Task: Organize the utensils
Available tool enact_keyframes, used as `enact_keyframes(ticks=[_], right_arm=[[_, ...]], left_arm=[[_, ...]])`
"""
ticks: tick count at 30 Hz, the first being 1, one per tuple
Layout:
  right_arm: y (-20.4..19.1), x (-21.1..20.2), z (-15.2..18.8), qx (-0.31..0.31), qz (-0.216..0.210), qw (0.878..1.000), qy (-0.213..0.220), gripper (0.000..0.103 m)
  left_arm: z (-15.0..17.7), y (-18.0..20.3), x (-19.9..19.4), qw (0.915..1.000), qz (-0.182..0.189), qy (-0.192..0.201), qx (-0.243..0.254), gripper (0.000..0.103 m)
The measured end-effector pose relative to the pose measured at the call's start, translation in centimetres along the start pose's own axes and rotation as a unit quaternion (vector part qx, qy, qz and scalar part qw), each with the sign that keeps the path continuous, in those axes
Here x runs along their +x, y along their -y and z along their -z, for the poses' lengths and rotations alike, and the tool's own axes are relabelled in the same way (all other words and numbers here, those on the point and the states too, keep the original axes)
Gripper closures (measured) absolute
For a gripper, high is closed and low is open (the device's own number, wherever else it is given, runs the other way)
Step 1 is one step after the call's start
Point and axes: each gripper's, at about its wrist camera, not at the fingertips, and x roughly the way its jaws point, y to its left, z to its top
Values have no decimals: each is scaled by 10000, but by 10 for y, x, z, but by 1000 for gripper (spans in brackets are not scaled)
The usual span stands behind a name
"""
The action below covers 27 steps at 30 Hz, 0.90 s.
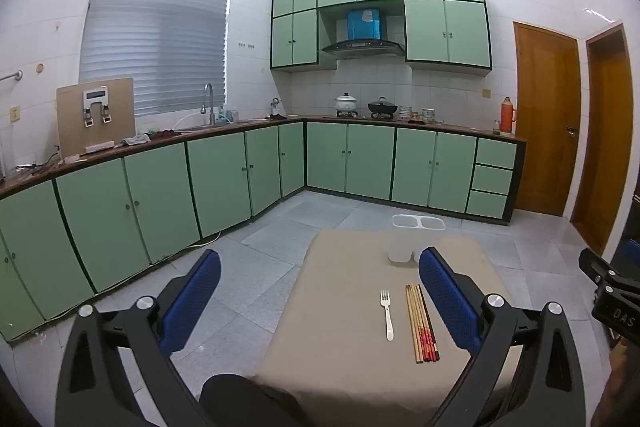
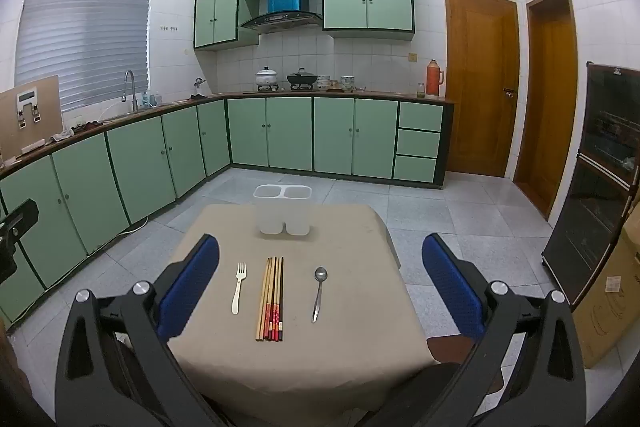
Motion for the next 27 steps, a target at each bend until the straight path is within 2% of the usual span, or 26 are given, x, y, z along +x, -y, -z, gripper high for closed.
enact_keyframes(ticks=[27], right_arm=[[-9,-6,-10,4,-10,10000,-17,5]], left_arm=[[-2,0,-2,10000,-58,22,-13,6]])
